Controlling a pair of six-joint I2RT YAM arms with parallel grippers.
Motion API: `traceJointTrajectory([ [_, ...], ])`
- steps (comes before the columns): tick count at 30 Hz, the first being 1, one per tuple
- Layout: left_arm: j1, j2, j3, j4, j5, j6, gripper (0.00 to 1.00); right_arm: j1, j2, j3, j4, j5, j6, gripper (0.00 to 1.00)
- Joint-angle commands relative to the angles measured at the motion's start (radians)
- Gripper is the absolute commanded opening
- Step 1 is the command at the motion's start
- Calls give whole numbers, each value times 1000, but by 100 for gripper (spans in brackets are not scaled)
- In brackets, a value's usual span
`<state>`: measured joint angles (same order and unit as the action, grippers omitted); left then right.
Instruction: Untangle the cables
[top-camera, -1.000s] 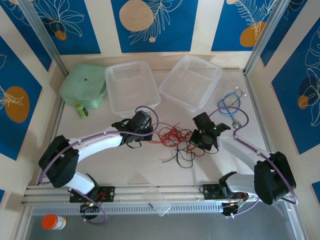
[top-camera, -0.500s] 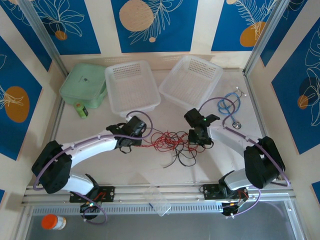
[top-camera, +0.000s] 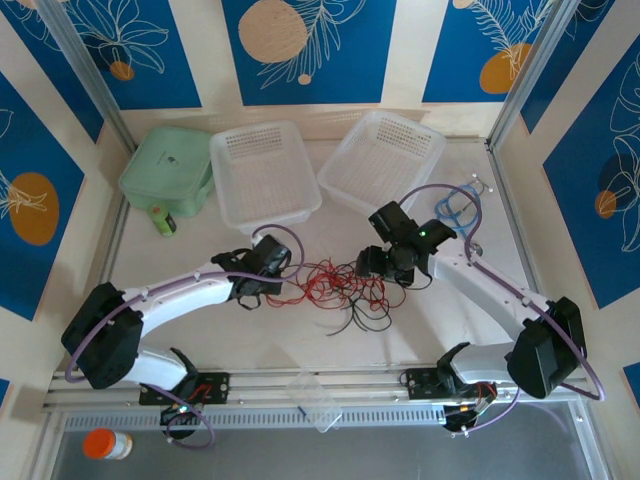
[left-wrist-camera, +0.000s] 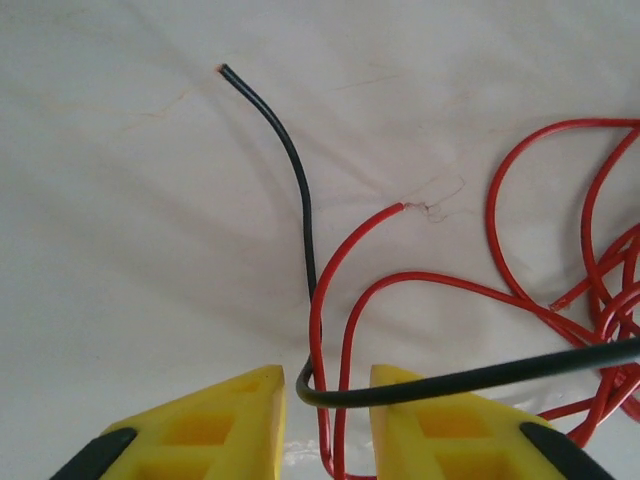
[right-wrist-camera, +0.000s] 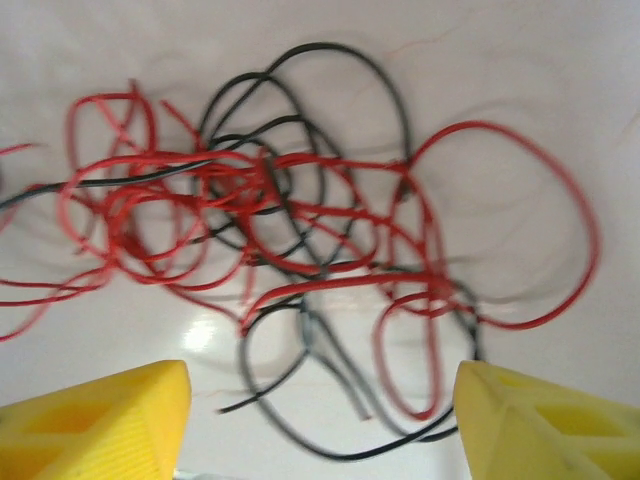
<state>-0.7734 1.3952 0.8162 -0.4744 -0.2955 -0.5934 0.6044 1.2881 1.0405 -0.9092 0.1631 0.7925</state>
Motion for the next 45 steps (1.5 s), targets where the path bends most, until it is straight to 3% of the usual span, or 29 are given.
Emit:
traceJointTrajectory([
  [1,10,-12,1,-2,16,-6,48,12,25,-52,68,-136,185,73],
  [4,6,-48,17,-38,22,0,58,33,37,-131,198,-162,343,72],
  [9,-33,-137,75,-97,26,80,58,106,-1,-167,281,-62,506,71],
  [14,-73,-158,145,-76,150,237,61,114,-67,-204,308,-22,569,71],
  [21,-83,46,232,-1,282,382,64,39,-143,-266,261,4,572,68],
  [30,-83,300,320,64,262,417,63,-32,-227,-434,377,-47,660,67],
  [32,-82,344,335,68,267,417,58,-36,-220,-447,405,-60,665,67],
  [35,-82,388,333,80,299,407,41,-37,-198,-441,403,-59,652,68],
  [39,-83,370,287,111,325,372,0,-47,-176,-445,417,-53,636,67],
  [42,-82,280,241,124,299,347,0,-69,-146,-444,433,-48,597,62],
  [45,-81,185,237,78,254,344,0,-109,-97,-433,444,-45,529,42],
])
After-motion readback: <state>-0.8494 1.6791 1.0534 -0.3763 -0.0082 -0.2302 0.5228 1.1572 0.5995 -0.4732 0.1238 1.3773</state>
